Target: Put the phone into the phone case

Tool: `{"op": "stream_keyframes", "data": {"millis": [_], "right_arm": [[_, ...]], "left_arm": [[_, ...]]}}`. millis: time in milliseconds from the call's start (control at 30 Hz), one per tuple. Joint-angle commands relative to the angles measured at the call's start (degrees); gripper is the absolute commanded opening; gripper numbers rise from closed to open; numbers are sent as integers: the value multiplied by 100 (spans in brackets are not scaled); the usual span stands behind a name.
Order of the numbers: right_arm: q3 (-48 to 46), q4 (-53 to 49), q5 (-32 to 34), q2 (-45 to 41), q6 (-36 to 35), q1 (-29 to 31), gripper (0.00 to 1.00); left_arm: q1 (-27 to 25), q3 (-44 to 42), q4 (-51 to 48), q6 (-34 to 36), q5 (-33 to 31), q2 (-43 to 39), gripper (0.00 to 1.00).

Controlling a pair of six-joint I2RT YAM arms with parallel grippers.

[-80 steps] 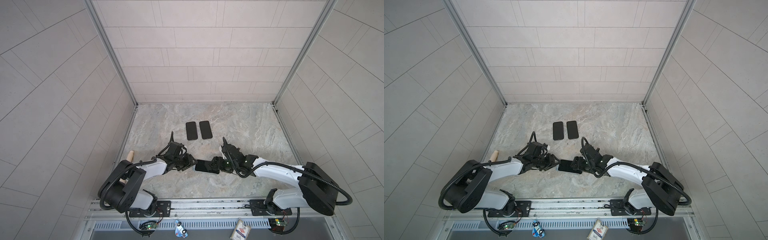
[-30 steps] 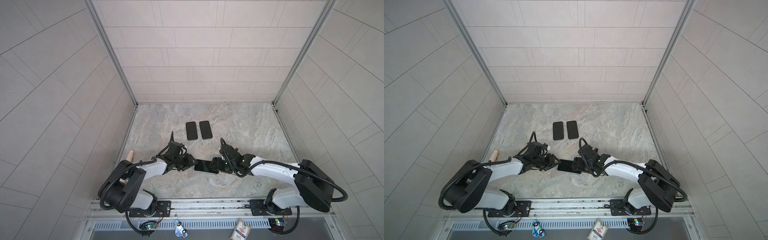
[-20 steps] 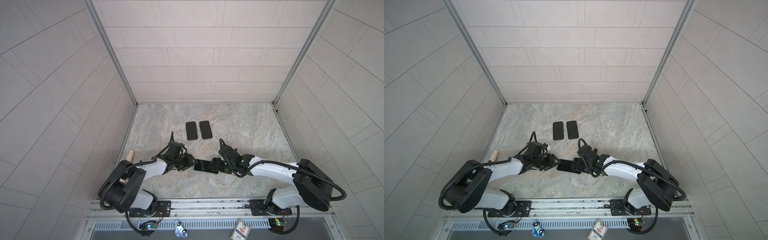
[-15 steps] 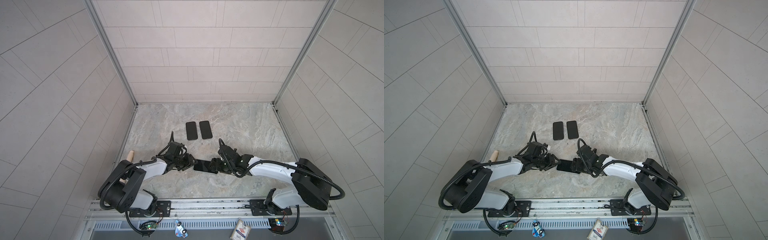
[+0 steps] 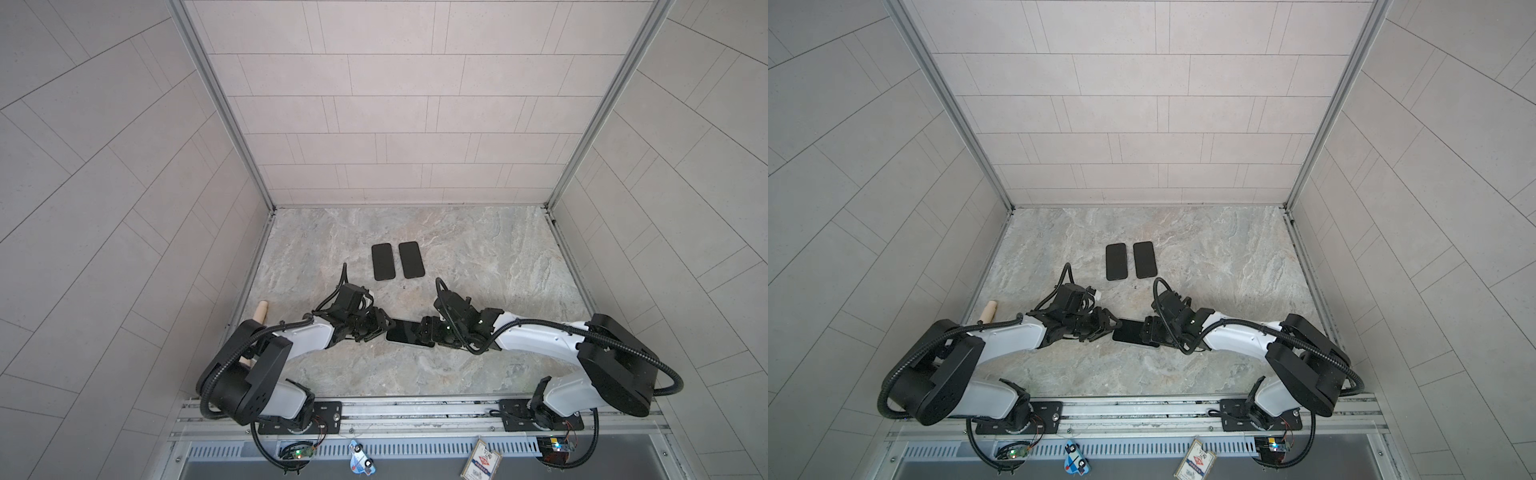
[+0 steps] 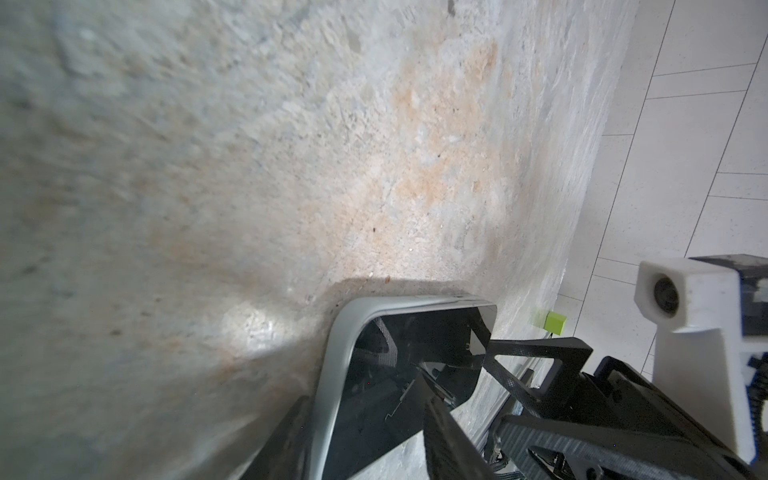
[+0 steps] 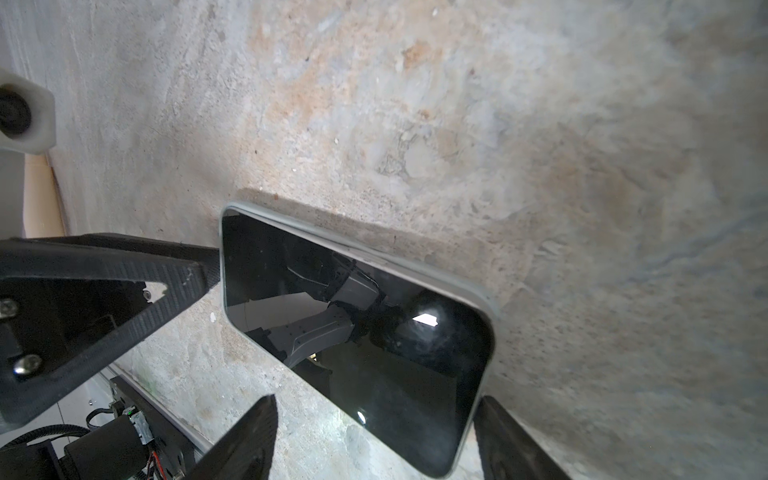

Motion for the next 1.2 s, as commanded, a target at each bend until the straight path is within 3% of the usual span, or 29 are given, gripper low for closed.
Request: {"op": "stream_keyframes", "data": {"millis": [0,133,333,433,500,600,700,1167], "right_arm": [[244,319,-108,106,56,73,77],[339,-4,20,98,-48,69,78],[552,-1282,846,-441,-608,71,77],[635,-1696,1046,-651,-914,73,71],[619,-1814,1047,-683,-1026,60,60],[550,-1753,944,-648,-1051,60,32],[500,-1702,881,-559,-1017,59,11],[30,-863,454,-152,-581,77,14]], "left_arm": [[-25,65,92,25,80,53,50],[-25,65,92,31,70,44,50],[-24,97,-465,208,-181,-416,47],[-29,195,-959,382,-429,-681,43],[-22,223,-986,410,-395,-651,40],[-24,215,-896,375,-331,-515,37],[-26,249,-857,366,-312,-401,37],[-26,346,-709,357,-151,0,37]]}}
